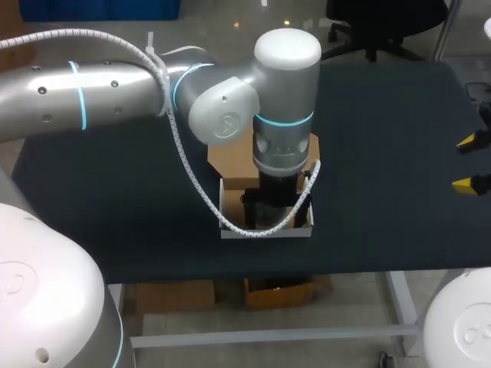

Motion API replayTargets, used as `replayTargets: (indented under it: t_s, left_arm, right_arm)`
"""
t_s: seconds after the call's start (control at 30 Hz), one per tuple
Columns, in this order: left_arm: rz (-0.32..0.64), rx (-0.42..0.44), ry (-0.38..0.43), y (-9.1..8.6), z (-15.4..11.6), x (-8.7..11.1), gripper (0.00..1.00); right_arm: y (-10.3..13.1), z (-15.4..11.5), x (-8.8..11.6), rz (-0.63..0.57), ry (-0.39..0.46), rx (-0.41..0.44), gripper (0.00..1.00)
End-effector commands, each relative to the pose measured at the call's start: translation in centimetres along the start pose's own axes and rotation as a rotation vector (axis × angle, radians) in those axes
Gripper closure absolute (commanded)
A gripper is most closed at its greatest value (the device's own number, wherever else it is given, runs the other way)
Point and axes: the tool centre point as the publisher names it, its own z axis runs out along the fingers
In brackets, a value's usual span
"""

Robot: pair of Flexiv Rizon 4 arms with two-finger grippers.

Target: Assemble the packaging by folding the flat box into shape, placing the metal phone stand inside, and closing the box properly

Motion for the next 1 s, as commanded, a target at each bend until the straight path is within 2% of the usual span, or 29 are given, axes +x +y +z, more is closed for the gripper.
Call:
replayTargets:
  t_s: [0.03,1.0]
  left_arm:
    - [-0.005,0.000,-0.009,0.2,0.1,0.3,0.00]
    - [-0.022,-0.023,0.002,1.9,0.2,-0.1,0.00]
  right_arm:
    - [0.0,-0.1,0.1,-0.001,0.000,-0.002,0.00]
    - [0.0,-0.1,0.1,-0.001,0.000,-0.002,0.00]
